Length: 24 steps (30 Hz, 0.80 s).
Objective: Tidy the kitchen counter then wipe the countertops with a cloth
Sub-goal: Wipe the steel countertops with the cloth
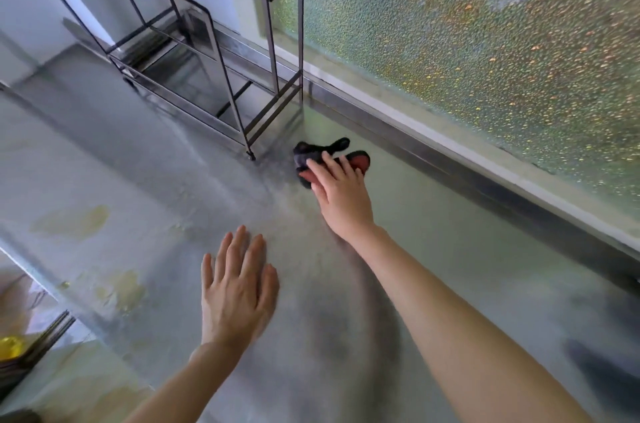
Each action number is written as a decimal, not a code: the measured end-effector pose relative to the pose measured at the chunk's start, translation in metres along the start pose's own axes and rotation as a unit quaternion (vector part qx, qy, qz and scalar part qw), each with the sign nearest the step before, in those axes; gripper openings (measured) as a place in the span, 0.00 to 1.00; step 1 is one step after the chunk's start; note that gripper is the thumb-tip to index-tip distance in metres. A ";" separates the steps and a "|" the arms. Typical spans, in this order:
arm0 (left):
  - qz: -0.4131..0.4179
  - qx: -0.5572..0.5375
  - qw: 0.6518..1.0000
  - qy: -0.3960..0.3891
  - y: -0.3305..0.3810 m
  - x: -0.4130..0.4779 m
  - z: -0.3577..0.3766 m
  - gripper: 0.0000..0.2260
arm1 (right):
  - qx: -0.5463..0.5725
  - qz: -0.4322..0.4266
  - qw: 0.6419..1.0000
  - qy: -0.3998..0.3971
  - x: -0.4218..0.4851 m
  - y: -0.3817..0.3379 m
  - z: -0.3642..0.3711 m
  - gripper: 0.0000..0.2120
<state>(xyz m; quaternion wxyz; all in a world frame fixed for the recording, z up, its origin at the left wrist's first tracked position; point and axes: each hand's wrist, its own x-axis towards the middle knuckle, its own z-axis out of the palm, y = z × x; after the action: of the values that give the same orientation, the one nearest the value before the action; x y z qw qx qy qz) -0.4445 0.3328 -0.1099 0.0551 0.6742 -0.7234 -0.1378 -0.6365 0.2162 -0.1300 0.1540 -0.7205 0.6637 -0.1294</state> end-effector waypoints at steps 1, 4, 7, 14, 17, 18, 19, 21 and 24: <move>-0.006 -0.004 1.000 0.001 -0.006 -0.008 -0.002 0.23 | 0.001 -0.029 1.000 0.000 -0.015 -0.008 0.003 0.20; -0.009 -0.001 1.000 -0.012 -0.021 -0.034 -0.006 0.25 | -0.022 -0.145 0.989 -0.002 -0.075 -0.029 0.013 0.20; 0.010 0.000 0.999 -0.033 -0.030 -0.055 -0.011 0.28 | -0.064 -0.228 0.971 -0.042 -0.118 -0.028 0.013 0.21; 0.039 0.071 0.991 -0.110 -0.053 -0.080 -0.004 0.35 | -0.031 0.116 0.990 0.071 -0.119 -0.004 0.002 0.21; 0.049 0.103 0.986 -0.119 -0.058 -0.078 0.000 0.38 | -0.032 0.073 0.994 0.080 -0.156 -0.048 0.024 0.20; 0.054 0.101 0.987 -0.116 -0.059 -0.078 0.001 0.38 | -0.036 0.041 0.996 0.076 -0.172 -0.062 0.032 0.20; 0.058 0.089 0.988 -0.111 -0.060 -0.077 0.001 0.38 | -0.042 0.015 0.997 0.070 -0.186 -0.073 0.038 0.20; 0.069 0.073 0.990 -0.100 -0.062 -0.077 -0.001 0.38 | -0.058 -0.011 0.997 0.055 -0.207 -0.083 0.041 0.20; 0.096 0.068 0.987 -0.111 -0.071 -0.073 -0.009 0.38 | -0.098 0.025 0.993 0.068 -0.211 -0.073 0.039 0.21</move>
<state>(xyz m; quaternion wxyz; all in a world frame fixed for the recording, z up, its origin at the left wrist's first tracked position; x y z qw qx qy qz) -0.3677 0.4001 -0.1125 -0.0583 0.5846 -0.7940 -0.1561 -0.5727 0.4339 -0.1333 0.0401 -0.7048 0.6999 -0.1086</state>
